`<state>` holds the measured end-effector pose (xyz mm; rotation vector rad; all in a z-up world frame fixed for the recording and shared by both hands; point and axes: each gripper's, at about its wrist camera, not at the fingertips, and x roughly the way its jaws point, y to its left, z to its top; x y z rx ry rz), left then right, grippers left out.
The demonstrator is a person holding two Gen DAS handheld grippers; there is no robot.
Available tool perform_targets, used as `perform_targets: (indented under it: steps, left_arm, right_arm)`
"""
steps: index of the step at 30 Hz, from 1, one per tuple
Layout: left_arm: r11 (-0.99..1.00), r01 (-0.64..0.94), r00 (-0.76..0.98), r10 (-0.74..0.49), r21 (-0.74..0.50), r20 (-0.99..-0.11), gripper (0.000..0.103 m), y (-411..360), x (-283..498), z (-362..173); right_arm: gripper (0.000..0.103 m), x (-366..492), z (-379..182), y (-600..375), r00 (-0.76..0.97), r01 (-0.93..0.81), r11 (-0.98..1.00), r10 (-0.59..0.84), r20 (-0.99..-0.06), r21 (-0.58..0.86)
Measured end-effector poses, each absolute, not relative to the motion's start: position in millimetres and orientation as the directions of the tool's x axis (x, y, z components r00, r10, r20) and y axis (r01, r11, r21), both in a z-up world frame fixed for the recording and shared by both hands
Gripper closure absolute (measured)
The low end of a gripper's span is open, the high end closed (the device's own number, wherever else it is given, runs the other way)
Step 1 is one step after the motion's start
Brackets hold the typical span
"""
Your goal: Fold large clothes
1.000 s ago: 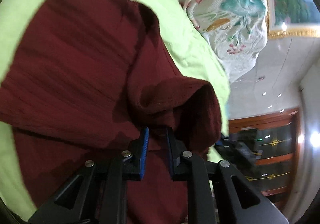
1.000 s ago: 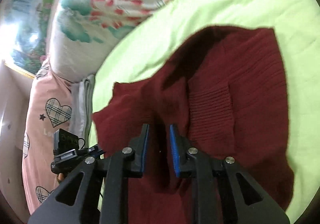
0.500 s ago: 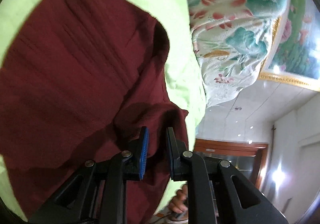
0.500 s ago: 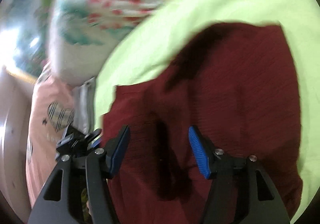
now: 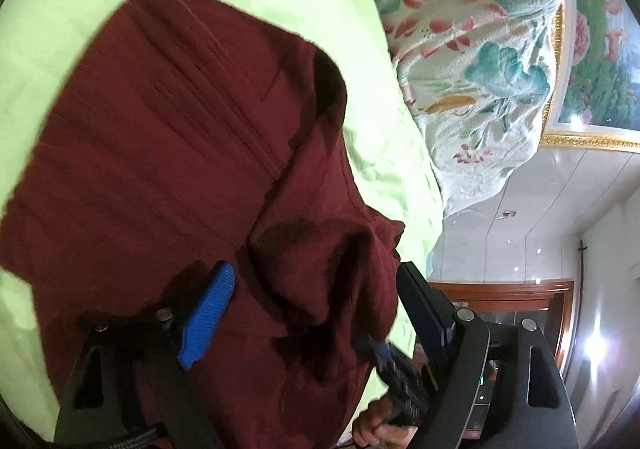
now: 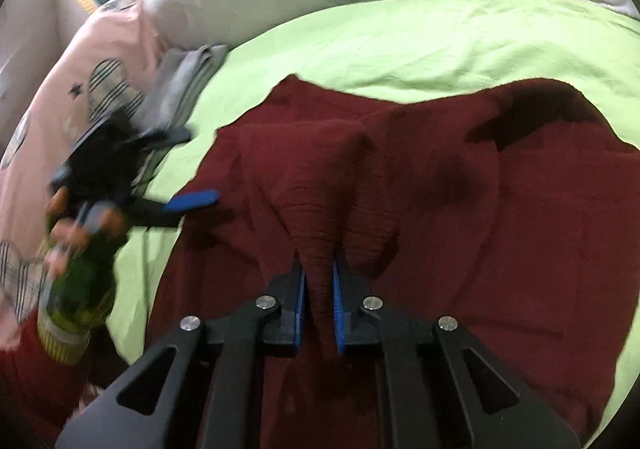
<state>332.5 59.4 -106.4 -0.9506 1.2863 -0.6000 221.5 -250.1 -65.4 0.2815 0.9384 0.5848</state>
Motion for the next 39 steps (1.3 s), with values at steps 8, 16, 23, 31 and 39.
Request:
perform_targets:
  steps: [8,16,23,31,39]
  left_arm:
    - [0.538,-0.091,0.119,-0.830,-0.838,-0.546,0.031,27.1,330.3,-122.6]
    - [0.573,-0.030,0.078,-0.816,-0.819,-0.573,0.067,25.8,320.6,-131.6]
    - [0.556,0.096,0.080,-0.831,-0.826,-0.551,0.097,18.1,315.6,-113.4]
    - [0.505,0.326,0.197,-0.863,-0.799,-0.465,0.095,34.6,299.5,-74.3]
    - [0.494,0.217,0.101,-0.869,-0.842,-0.484,0.069,56.5,291.2,-125.7]
  right_arm:
    - [0.062,181.3,-60.9,-273.2,0.380,-0.391,0.739,0.672,-0.635,0.548]
    - [0.052,228.7,-88.3,-326.5,0.519,-0.044,0.736,0.595,-0.614,0.676]
    - [0.099,254.7,-110.7,-303.2,0.479,0.016,0.770,0.554,-0.681,0.638]
    - [0.100,232.4,-55.4,-359.6,0.727,-0.100,0.679,0.549,-0.413,0.727]
    - [0.096,218.8,-115.8,-379.8,0.648,0.091,0.634,0.547,-0.529,0.768]
